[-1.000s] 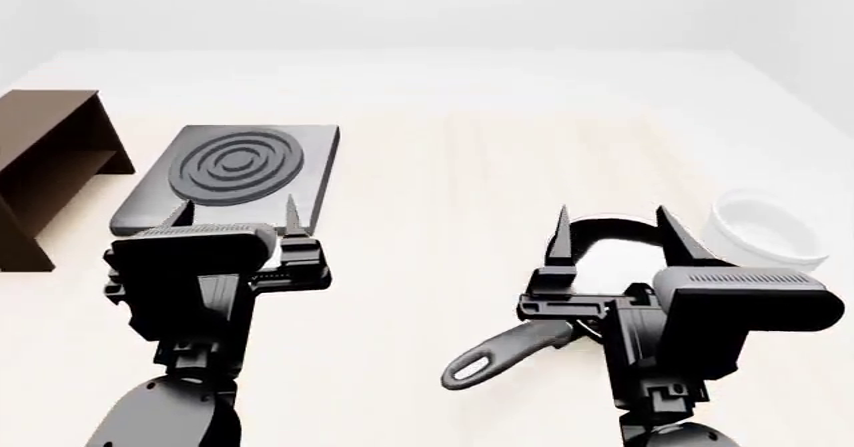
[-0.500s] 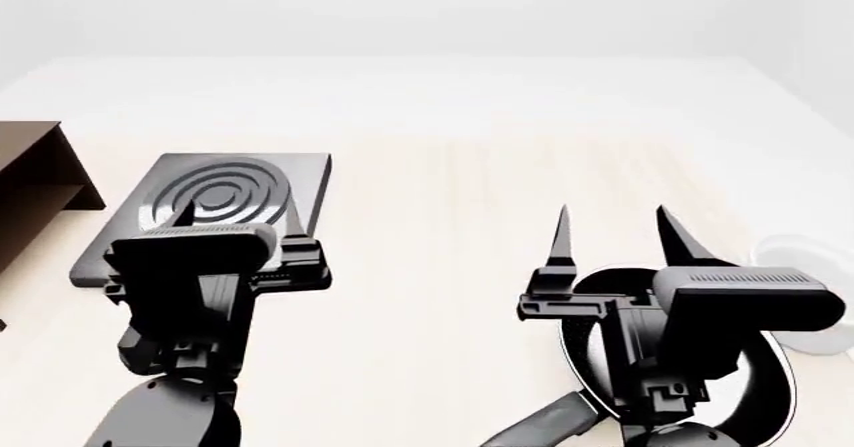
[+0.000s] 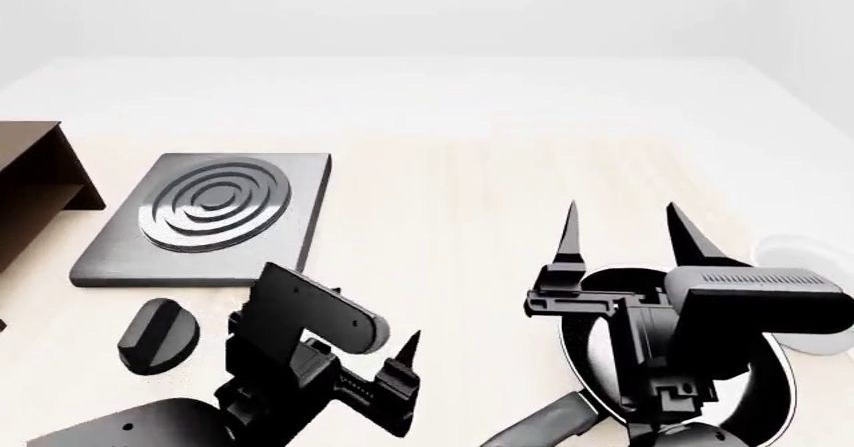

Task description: Put the frying pan on top of the cabinet.

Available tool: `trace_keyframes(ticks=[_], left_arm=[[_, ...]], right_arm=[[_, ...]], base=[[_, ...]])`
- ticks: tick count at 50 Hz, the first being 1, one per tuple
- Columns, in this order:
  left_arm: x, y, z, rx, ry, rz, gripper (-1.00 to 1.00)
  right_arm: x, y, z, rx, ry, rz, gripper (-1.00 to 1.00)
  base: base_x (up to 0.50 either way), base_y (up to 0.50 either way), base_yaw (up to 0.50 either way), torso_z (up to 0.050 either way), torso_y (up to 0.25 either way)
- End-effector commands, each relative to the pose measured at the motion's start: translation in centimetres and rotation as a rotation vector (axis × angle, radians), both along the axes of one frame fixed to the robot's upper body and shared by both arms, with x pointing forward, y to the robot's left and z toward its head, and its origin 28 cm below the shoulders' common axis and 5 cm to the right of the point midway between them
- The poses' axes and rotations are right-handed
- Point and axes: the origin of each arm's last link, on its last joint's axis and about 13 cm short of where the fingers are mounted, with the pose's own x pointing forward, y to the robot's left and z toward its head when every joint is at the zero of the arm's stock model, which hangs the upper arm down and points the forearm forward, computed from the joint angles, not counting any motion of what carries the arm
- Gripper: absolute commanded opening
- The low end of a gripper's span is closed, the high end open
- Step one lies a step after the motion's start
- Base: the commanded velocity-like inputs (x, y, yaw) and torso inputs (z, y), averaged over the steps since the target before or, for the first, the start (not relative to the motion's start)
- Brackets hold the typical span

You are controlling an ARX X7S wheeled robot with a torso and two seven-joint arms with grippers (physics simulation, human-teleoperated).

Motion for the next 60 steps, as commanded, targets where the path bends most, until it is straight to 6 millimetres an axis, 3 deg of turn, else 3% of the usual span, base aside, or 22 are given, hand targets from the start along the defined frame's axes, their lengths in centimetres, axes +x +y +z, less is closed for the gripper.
trace_keyframes(ticks=[1,6,23,33,47,60], left_arm=[[-1.5,0.1,1.1,0.114,0.111,-0.291,1.00],[-0.5,-0.6,1.4,0.126,0.202,-0.414,1.00],[1.9,-3.2,1.9,0.128,0.257,-0.486,1.00],[3.7,-5.6,0.6,0.181,0.328,-0.496,1.00],[4.1,-7.8,-1.8,0.256,0.411,-0.517,1.00],[3.9,-8.5,-3.7,0.262,0.534,-0.537,1.00]], right_arm=[[-0.1,0.0,0.1,-0.004,-0.007,0.004,1.00],[-0.1,0.1,0.0,-0.005,-0.005,0.007,1.00],[-0.1,0.1,0.0,-0.008,-0.006,0.015,1.00],[-0.1,0.2,0.0,-0.007,-0.006,0.018,1.00],[-0.3,0.2,0.1,-0.007,-0.013,0.026,1.00],[-0.5,0.4,0.3,-0.010,-0.020,0.036,1.00]], base=[[0.00,0.00,0.00,0.000,0.000],[0.00,0.00,0.00,0.000,0.000],[0.00,0.00,0.00,0.000,0.000],[0.00,0.00,0.00,0.000,0.000],[0.00,0.00,0.00,0.000,0.000],[0.00,0.00,0.00,0.000,0.000]])
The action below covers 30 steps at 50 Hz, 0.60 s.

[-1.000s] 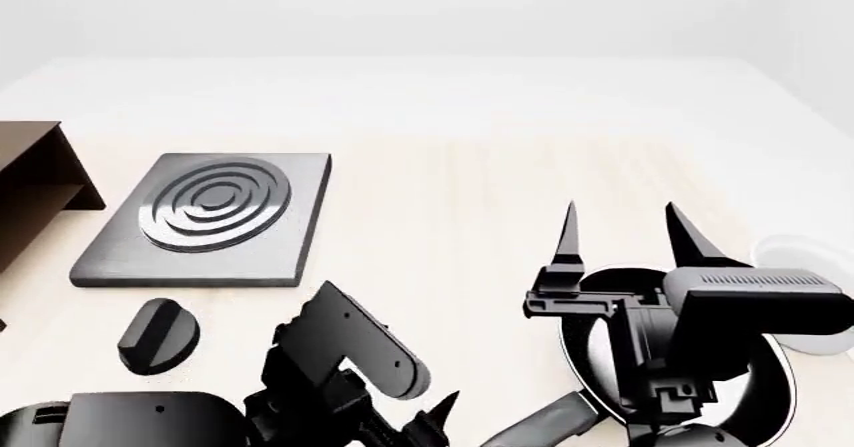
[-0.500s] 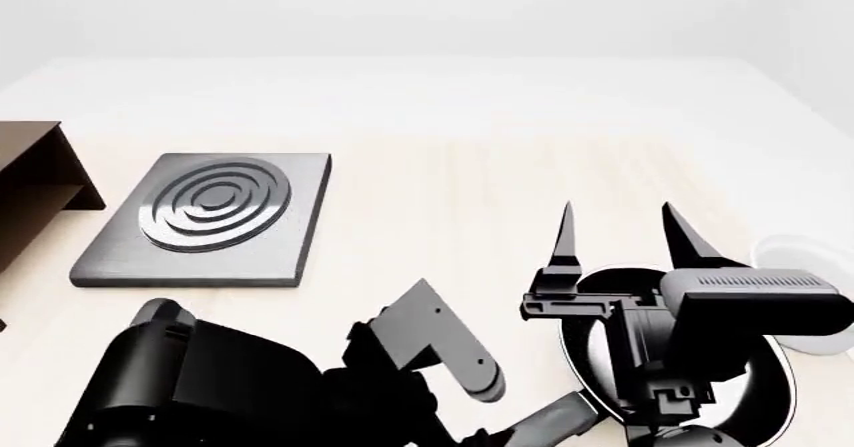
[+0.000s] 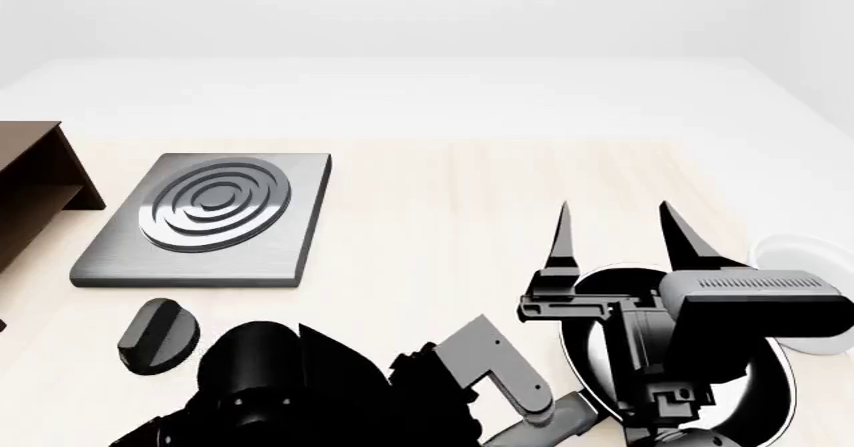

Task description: Put the frying pan on top of the cabinet.

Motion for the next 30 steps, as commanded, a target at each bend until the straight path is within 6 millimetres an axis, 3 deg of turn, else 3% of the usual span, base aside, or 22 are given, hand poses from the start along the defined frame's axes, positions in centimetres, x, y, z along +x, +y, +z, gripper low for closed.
trace_keyframes(ticks=[1,11,12,20,30], left_arm=[[-0.2,-0.8,-1.5,0.038,0.083,-0.017,1.00],[-1.3,-0.9,-2.2,0.032,0.213,-0.027,1.00],[-1.2,-1.0,-2.2,0.033,0.219,0.000,-1.00],[0.0,-0.7,-2.1,0.044,0.201,0.078,-1.00],[2.0,0.5,0.1,-0.004,0.088,0.206,-1.00]], right_arm=[[-0.2,0.1,0.1,-0.002,-0.006,0.006,1.00],[-0.4,0.2,0.2,-0.001,-0.012,0.013,1.00],[-0.3,0.2,0.2,-0.002,-0.013,0.012,1.00],[-0.3,0.2,0.3,-0.001,-0.014,0.014,1.00],[-0.3,0.2,0.2,-0.002,-0.013,0.016,1.00]], base=[[0.00,0.00,0.00,0.000,0.000],[0.00,0.00,0.00,0.000,0.000],[0.00,0.00,0.00,0.000,0.000],[0.00,0.00,0.00,0.000,0.000],[0.00,0.00,0.00,0.000,0.000]])
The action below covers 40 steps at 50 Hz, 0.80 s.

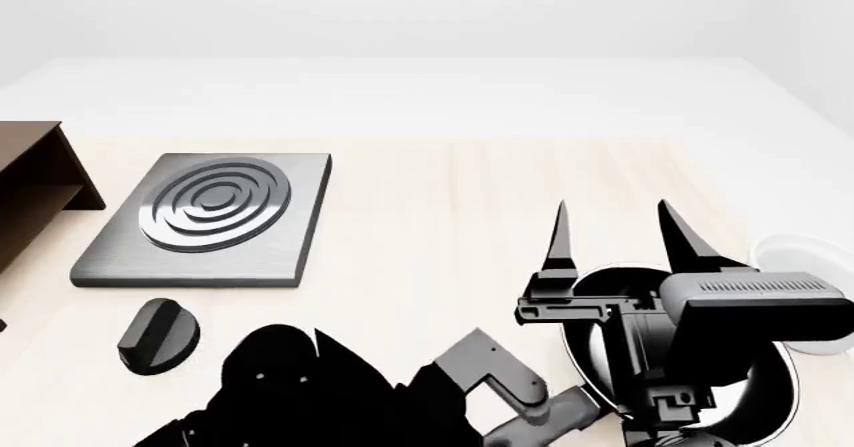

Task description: Put the frying pan on top of the cabinet.

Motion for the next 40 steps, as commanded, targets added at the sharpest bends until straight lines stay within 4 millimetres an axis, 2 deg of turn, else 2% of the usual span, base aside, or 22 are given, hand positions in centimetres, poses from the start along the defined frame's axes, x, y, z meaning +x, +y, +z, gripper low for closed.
trace_keyframes(ticks=[1,5,6,8,9,10,12,16,25,29,35,37,39,40], left_arm=[[2.0,1.1,1.8,0.001,-0.139,0.163,-1.00],[3.1,2.7,4.4,-0.036,-0.221,0.290,-1.00],[3.3,3.1,4.8,-0.040,-0.300,0.337,-1.00],[3.4,3.9,5.8,-0.073,-0.269,0.372,-1.00],[3.5,4.2,5.9,-0.050,-0.362,0.411,-1.00],[3.3,5.0,6.6,-0.094,-0.348,0.444,-1.00],[3.0,6.0,7.1,-0.107,-0.424,0.505,-1.00],[2.9,7.5,7.7,-0.141,-0.447,0.556,-1.00],[4.8,10.0,8.4,-0.180,-0.452,0.709,-1.00],[5.3,10.9,9.6,-0.218,-0.470,0.766,-1.00],[6.3,11.9,13.1,-0.246,-0.518,0.838,-1.00],[7.3,12.4,15.7,-0.235,-0.543,0.889,-1.00],[7.9,12.6,17.1,-0.224,-0.550,0.915,-1.00],[8.8,13.0,19.1,-0.223,-0.557,0.958,-1.00]], right_arm=[[0.0,0.0,0.0,0.001,-0.001,0.003,1.00],[-0.1,-0.1,0.2,0.003,-0.006,-0.001,1.00],[-0.1,-0.1,0.2,0.004,-0.008,-0.002,1.00],[-0.2,-0.2,0.2,0.004,-0.010,-0.004,1.00],[-0.2,-0.2,0.3,0.005,-0.011,-0.005,1.00],[-0.2,-0.2,0.3,0.003,-0.012,-0.006,1.00],[-0.3,-0.2,0.4,0.005,-0.017,-0.005,1.00],[-0.4,-0.1,0.3,0.000,-0.016,-0.004,1.00],[-0.4,-0.1,0.4,0.002,-0.018,-0.003,1.00],[-0.4,-0.1,0.3,0.001,-0.016,-0.003,1.00],[-0.4,0.0,0.3,0.000,-0.014,-0.001,1.00],[-0.4,0.0,0.3,-0.001,-0.014,-0.001,1.00],[-0.4,0.0,0.4,0.001,-0.016,-0.001,1.00],[-0.4,0.0,0.4,0.000,-0.016,-0.003,1.00]], base=[[0.00,0.00,0.00,0.000,0.000],[0.00,0.00,0.00,0.000,0.000],[0.00,0.00,0.00,0.000,0.000],[0.00,0.00,0.00,0.000,0.000],[0.01,0.00,0.00,0.000,0.000],[0.00,0.00,0.00,0.000,0.000],[0.00,0.00,0.00,0.000,0.000],[0.00,0.00,0.00,0.000,0.000],[0.00,0.00,0.00,0.000,0.002],[0.00,0.00,0.00,0.000,0.000],[0.00,0.00,0.00,0.000,0.004],[0.00,0.00,0.00,0.000,0.000],[0.00,0.00,0.00,0.000,0.005],[0.00,0.00,0.00,0.000,0.000]])
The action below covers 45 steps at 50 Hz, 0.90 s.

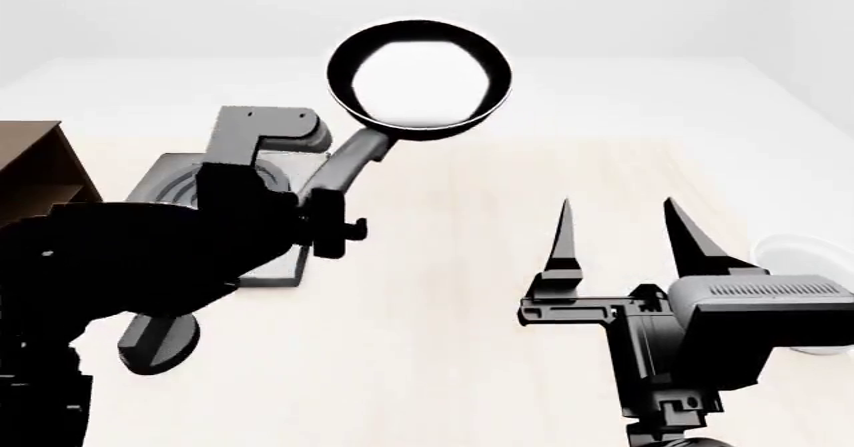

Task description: Put the frying pan on top of the cabinet.

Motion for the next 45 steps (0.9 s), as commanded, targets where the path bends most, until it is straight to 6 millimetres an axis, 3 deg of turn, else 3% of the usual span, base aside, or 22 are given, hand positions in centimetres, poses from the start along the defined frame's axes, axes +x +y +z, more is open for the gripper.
trace_keyframes(ticks=[1,4,9,29,40,45], left_arm=[[3.3,2.7,9.7,-0.067,-0.153,0.218,-1.00],[5.6,4.1,13.4,-0.077,-0.158,0.367,-1.00],[8.3,5.9,17.7,-0.082,-0.190,0.540,-1.00],[8.9,11.2,14.1,0.034,-0.047,1.085,-1.00],[8.0,15.3,11.7,-0.011,0.086,1.362,-1.00],[7.6,16.3,11.0,-0.046,0.126,1.407,-1.00]], right_arm=[[0.0,0.0,0.0,0.001,0.000,0.000,1.00],[0.0,0.0,0.1,0.001,0.000,0.000,1.00],[0.1,0.0,0.0,0.002,0.004,0.002,1.00],[0.1,0.0,-0.1,0.005,0.005,0.002,1.00],[0.0,0.0,-0.1,0.004,0.003,0.001,1.00],[0.0,0.0,-0.1,0.002,0.004,0.003,1.00]], base=[[0.00,0.00,0.00,0.000,0.000],[0.00,0.00,0.00,0.000,0.004],[0.00,0.00,0.00,0.000,0.002],[0.00,0.00,0.00,0.000,0.001],[0.00,0.00,0.00,0.000,0.001],[0.00,0.00,0.00,0.003,0.000]])
